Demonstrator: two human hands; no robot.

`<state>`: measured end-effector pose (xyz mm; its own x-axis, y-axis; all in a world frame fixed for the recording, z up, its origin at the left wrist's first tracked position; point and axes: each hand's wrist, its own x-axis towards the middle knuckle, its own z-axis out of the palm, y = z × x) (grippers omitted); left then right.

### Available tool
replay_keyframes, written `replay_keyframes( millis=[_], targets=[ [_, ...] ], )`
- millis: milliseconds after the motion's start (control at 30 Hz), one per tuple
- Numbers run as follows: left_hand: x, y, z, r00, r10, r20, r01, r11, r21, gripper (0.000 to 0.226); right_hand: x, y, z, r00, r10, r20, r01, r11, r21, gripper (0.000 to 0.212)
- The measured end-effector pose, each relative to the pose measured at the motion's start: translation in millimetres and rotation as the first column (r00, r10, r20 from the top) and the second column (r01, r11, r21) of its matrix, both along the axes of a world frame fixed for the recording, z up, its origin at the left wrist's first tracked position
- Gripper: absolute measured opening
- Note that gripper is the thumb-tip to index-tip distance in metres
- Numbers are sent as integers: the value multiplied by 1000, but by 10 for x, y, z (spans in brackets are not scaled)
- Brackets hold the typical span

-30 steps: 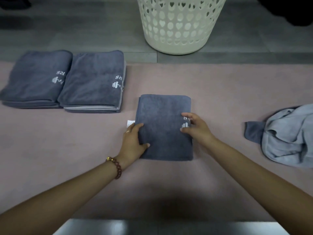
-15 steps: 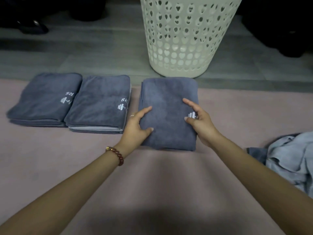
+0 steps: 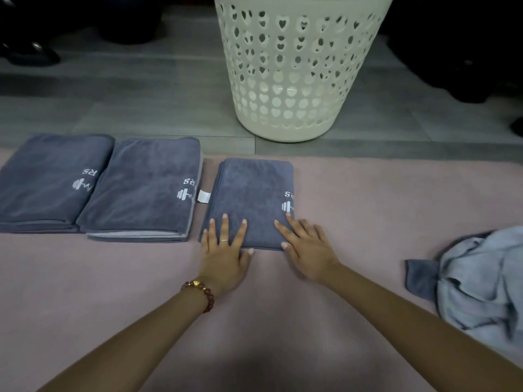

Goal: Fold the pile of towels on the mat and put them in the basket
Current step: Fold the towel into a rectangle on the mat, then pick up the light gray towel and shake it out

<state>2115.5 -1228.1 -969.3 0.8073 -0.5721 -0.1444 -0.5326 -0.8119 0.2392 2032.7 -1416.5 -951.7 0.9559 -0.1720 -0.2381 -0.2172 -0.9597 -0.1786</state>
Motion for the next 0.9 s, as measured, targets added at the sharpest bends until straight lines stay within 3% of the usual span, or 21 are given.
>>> replay_keyframes(
  millis=[100,167,233,333,400,467,533,600,633,667,733,767,800,900],
  targets=[
    [-120,-111,132,999,38,9,-39,997,61,94,-303,-182,224,1000,-3,-21,4,1000,31,85],
    [-234,-194,189,997,-55,45,54,998,23,92,-652,-441,334,992,-119,37,118,992,44,66],
    [-341,-339,198,972,-187,142,195,980,-38,81,-1072,-822,418,951,-283,127,287,958,-20,67],
    [-543,-648,293,926,-331,180,346,937,-59,76,-1687,-1430,637,764,-621,178,642,760,-103,76],
    [-714,-875,375,917,-366,159,385,917,-109,79,-2072,-1799,730,595,-801,65,802,588,-106,84],
    [-903,-1077,445,909,-407,87,415,902,-122,82,-2454,-2052,751,512,-854,-94,851,519,-77,83],
    [-1067,-1257,477,895,-437,88,446,881,-158,83,-2719,-2184,703,536,-825,-176,820,559,-122,77],
    [-1214,-1408,548,880,-467,82,474,863,-176,86,-2808,-2237,644,600,-787,-143,751,615,-240,49],
    [-1276,-1465,584,878,-473,74,479,858,-189,87,-2795,-2227,637,612,-787,-77,758,612,-225,35],
    [-1340,-1522,645,878,-474,67,477,851,-220,87,-2755,-2205,650,602,-798,8,792,596,-133,26],
    [-1472,-1613,770,885,-464,34,451,840,-302,88,-2658,-2146,776,438,-884,166,798,467,381,16],
    [-1521,-1640,834,888,-459,16,436,832,-343,90,-2577,-2086,899,350,-922,167,678,372,633,15],
    [-1574,-1670,892,884,-467,3,433,818,-380,93,-2494,-2026,1057,332,-932,144,523,309,795,17],
    [-1730,-1746,1050,861,-509,3,462,779,-424,104,-2188,-1753,1414,531,-838,124,251,295,922,5]
  ],
)
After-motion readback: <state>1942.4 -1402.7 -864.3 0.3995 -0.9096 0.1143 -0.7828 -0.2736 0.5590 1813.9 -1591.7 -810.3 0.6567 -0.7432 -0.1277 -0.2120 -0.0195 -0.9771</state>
